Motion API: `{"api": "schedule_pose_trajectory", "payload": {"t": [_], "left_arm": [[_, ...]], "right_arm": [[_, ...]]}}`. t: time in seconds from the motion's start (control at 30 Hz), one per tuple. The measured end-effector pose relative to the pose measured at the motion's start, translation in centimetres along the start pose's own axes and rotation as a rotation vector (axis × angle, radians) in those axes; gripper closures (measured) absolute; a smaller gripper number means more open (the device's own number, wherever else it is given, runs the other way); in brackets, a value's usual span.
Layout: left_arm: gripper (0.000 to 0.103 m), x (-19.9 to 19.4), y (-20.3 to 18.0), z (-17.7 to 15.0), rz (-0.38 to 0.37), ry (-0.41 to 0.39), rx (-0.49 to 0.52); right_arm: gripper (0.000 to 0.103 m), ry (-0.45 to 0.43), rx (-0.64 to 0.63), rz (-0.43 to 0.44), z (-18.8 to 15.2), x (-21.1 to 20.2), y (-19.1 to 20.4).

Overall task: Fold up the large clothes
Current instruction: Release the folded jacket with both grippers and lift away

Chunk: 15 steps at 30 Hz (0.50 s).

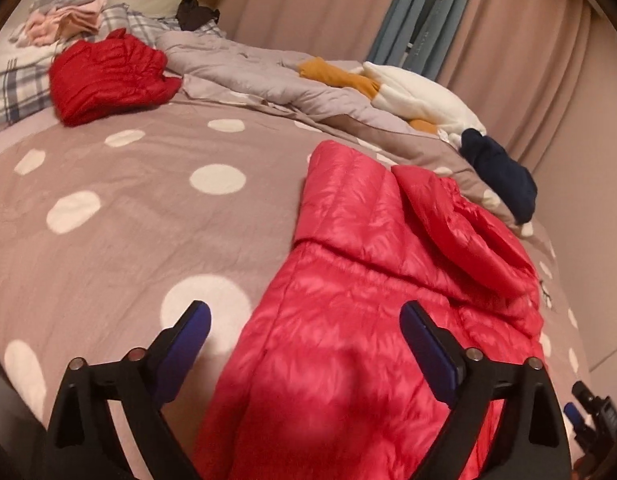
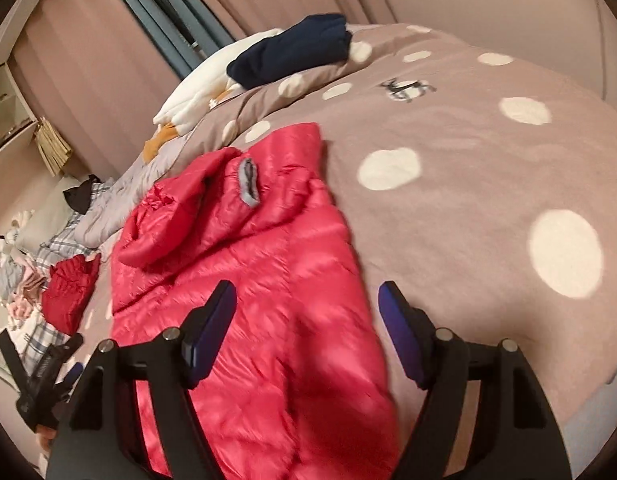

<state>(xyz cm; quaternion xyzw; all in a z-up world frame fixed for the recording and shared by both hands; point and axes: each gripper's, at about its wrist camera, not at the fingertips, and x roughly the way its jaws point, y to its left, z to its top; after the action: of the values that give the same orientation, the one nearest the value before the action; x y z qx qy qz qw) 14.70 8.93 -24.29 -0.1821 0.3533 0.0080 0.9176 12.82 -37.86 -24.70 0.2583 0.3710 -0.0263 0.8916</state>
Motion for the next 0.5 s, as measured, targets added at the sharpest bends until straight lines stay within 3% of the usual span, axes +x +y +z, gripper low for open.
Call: {"api": "schedule_pose_trajectory", "payload": {"t": [0.23, 0.37, 0.5], "left_arm": [[0.003, -2.0, 4.2, -4.0, 0.001, -0.005, -0.120], [0.003, -2.5, 7.2, -7.2, -0.061, 0.011, -0.232], [0.003, -3.9, 7.4, -9.9, -0.159, -0.052, -0.240]], "right_arm": [[0.020, -0.046, 0.052, -0.023, -3.5, -1.9, -3.1], [0.022, -0.051, 0.122, -0.009, -6.4, -2.5, -5.6], [0.021, -0.117, 0.203, 0.058, -9.3, -3.8, -5.9]]}}
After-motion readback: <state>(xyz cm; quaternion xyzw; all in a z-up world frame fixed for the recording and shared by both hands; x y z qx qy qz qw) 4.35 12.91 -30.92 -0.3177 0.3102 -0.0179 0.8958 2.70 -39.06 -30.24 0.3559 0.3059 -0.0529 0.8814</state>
